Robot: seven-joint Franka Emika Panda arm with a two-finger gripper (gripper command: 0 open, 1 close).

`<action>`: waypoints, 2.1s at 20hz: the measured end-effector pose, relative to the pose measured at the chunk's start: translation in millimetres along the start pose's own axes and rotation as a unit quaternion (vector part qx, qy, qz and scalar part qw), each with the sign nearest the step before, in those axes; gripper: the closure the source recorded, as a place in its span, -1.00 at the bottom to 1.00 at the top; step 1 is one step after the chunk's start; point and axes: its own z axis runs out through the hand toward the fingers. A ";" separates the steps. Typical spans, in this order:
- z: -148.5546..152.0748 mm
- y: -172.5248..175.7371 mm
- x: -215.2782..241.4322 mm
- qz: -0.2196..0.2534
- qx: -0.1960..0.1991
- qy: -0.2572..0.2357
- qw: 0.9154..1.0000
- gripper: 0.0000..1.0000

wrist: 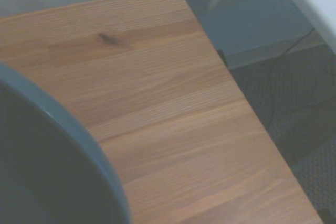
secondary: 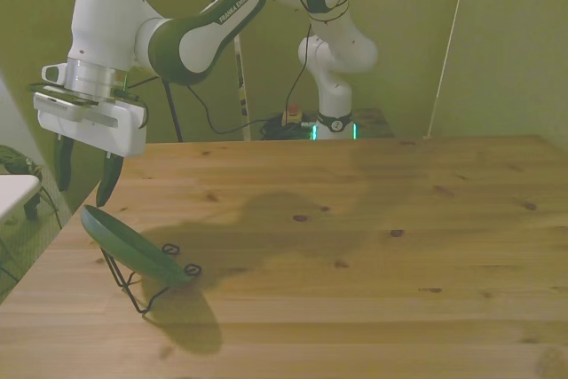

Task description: Unload the plate

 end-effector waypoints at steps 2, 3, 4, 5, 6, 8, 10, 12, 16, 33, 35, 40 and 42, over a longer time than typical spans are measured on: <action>1.8 -8.4 -4.0 -0.005 0.004 -0.002 1.000 -1.00; 1.7 -11.7 -5.6 -0.007 0.006 -0.003 1.000 -1.00; 1.4 -14.6 -6.9 -0.009 0.007 -0.003 1.000 -1.00; 1.1 -17.1 -7.9 -0.010 0.008 -0.003 1.000 -1.00; 1.0 -18.8 -8.8 -0.011 0.009 -0.003 1.000 -1.00; 0.8 -21.1 -10.4 -0.014 0.010 -0.004 1.000 -1.00; -0.3 -20.9 -12.7 -0.017 0.009 -0.007 1.000 -1.00; -3.4 -16.3 -15.7 -0.022 0.005 -0.010 1.000 -1.00; -16.4 -7.0 -19.1 -0.026 0.002 -0.013 1.000 -1.00; -4.2 -64.8 -24.3 -0.022 0.014 -0.027 0.999 -1.00; 0.9 -66.3 -24.5 -0.023 0.013 -0.028 0.999 -1.00; 10.5 -68.5 -24.9 -0.026 0.011 -0.029 0.999 1.00; 10.5 -68.8 -25.1 -0.026 0.011 -0.029 0.999 1.00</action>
